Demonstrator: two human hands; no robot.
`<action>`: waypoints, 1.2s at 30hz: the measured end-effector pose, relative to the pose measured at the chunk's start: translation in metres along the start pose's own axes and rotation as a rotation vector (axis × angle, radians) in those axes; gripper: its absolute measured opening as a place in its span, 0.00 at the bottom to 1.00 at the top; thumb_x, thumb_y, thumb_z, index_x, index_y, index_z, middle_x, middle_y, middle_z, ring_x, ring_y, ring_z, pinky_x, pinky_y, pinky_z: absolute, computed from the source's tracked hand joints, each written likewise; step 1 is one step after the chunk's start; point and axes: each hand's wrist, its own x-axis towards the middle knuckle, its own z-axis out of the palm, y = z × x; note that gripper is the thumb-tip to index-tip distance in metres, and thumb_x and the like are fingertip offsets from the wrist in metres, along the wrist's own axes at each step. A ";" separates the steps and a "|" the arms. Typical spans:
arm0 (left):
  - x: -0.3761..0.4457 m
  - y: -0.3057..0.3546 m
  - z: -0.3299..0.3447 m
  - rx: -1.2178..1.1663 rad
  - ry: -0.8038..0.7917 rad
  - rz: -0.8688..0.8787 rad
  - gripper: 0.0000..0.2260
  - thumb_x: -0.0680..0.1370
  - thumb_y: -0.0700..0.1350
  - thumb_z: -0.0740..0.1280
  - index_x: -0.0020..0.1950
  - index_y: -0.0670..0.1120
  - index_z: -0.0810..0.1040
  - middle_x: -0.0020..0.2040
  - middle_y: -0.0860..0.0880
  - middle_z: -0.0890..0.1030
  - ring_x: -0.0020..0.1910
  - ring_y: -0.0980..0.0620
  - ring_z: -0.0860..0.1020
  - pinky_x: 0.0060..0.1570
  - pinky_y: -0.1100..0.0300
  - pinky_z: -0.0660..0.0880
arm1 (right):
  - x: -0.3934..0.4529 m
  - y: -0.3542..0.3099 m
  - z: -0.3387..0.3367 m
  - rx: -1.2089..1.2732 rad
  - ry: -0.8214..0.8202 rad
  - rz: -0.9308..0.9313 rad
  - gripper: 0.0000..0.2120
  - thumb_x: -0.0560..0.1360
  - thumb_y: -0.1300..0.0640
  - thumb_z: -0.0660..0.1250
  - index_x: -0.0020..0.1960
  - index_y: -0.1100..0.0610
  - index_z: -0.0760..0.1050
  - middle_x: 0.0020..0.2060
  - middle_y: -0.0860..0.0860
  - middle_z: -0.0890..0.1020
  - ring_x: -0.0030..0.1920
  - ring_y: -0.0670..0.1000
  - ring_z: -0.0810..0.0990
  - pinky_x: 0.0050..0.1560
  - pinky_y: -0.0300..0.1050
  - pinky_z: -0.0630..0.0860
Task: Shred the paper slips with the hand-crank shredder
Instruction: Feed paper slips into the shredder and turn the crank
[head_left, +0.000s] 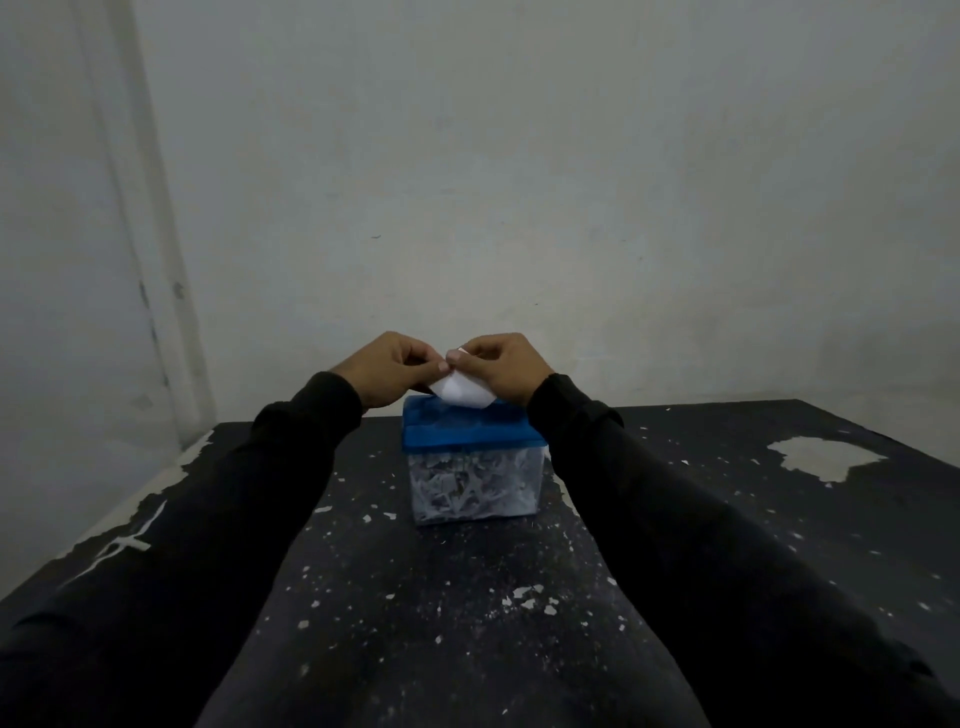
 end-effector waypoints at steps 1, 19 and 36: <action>-0.002 -0.001 0.000 -0.008 -0.008 -0.002 0.10 0.82 0.42 0.68 0.46 0.37 0.83 0.39 0.47 0.85 0.35 0.59 0.82 0.38 0.69 0.75 | 0.000 0.002 0.001 0.010 0.012 0.015 0.12 0.78 0.53 0.72 0.51 0.63 0.85 0.44 0.55 0.85 0.43 0.50 0.81 0.45 0.43 0.79; -0.003 -0.008 0.011 -0.361 0.135 -0.124 0.10 0.82 0.47 0.68 0.50 0.42 0.83 0.54 0.47 0.86 0.57 0.48 0.83 0.39 0.63 0.79 | 0.000 0.009 0.000 0.141 0.008 0.132 0.26 0.66 0.49 0.82 0.57 0.63 0.82 0.52 0.57 0.86 0.53 0.57 0.85 0.55 0.55 0.83; 0.004 -0.015 0.013 -0.053 0.217 -0.096 0.13 0.78 0.47 0.73 0.59 0.41 0.85 0.55 0.46 0.85 0.54 0.47 0.83 0.59 0.52 0.80 | -0.010 0.005 -0.003 0.187 0.122 0.078 0.12 0.72 0.65 0.77 0.54 0.61 0.80 0.42 0.54 0.85 0.37 0.48 0.82 0.38 0.35 0.76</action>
